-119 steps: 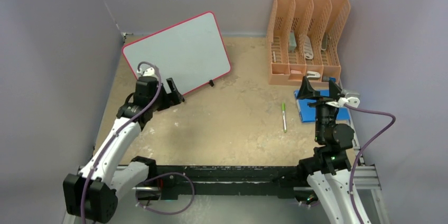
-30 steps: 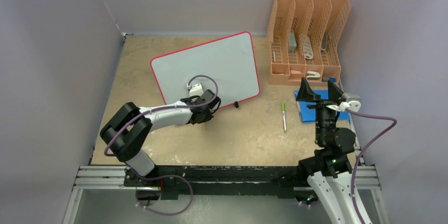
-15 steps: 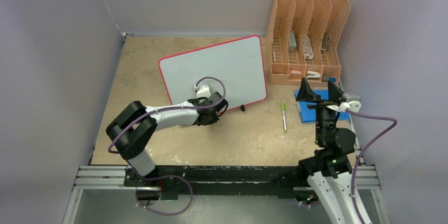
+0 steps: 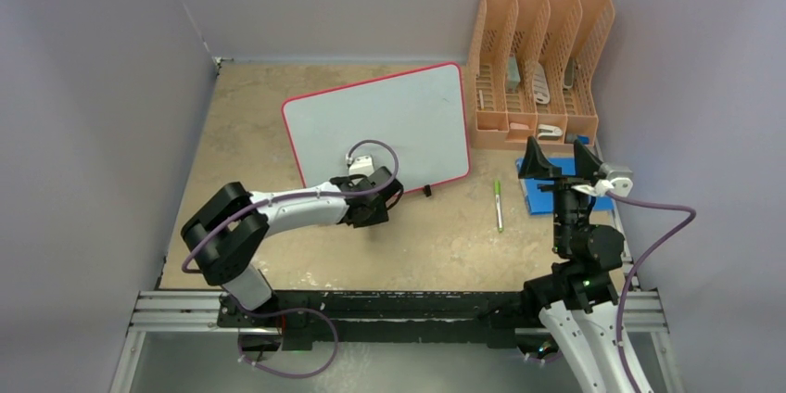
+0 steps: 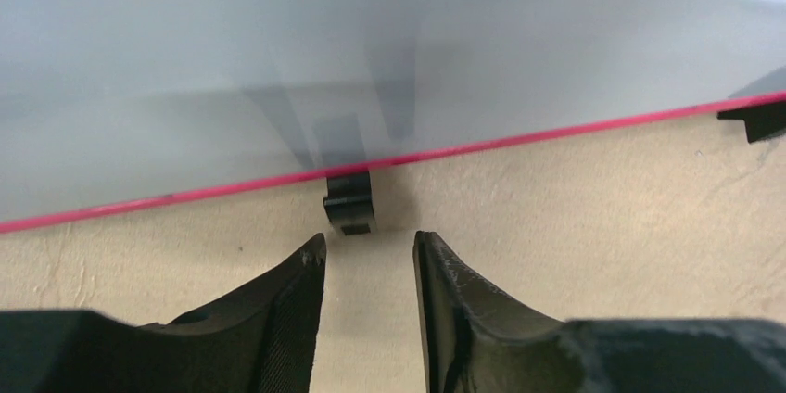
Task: Write a sentence on the whiteboard
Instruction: Move the whiteboard to the center of the board, then pick up the whiteboard marker at the center of the board.
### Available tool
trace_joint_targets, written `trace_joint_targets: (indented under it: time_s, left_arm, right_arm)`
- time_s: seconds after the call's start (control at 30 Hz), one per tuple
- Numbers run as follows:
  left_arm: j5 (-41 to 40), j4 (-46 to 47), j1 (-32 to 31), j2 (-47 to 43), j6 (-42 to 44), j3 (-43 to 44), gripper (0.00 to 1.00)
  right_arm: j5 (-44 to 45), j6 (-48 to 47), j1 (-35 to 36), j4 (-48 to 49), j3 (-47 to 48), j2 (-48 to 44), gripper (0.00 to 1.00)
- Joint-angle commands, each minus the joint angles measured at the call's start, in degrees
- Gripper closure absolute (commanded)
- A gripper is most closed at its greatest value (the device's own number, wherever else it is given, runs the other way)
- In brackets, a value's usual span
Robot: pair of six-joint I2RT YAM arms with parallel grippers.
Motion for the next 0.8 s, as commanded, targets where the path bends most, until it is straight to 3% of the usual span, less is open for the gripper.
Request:
trace_joint_targets:
  time_s: [0.0, 0.23, 0.4, 0.6, 0.77]
  left_arm:
    - [1.1, -3.0, -0.6, -5.4, -1.6, 0.7, 0.59]
    - [1.7, -6.4, -0.9, -13.8, -0.4, 0.6, 0.48]
    - [0.1, -8.8, -0.9, -20.4, 3.4, 1.7, 0.4]
    - [1.0, -5.7, -0.9, -25.5, 14.3, 1.0, 0.23]
    - [3.4, -1.6, -0.7, -29.8, 22.5, -0.9, 0.14]
  right_arm:
    - [-3.7, -0.3, 0.2, 2.0, 0.7, 0.4, 0.01]
    - [-6.2, 5.4, 0.2, -3.0, 5.3, 7.7, 0.01]
    - [-5.2, 12.8, 0.2, -13.0, 11.7, 16.6, 0.01]
    - [0.0, 24.5, 0.2, -29.9, 23.1, 28.6, 0.01]
    - [-3.1, 28.9, 0.2, -36.3, 27.1, 33.2, 0.01]
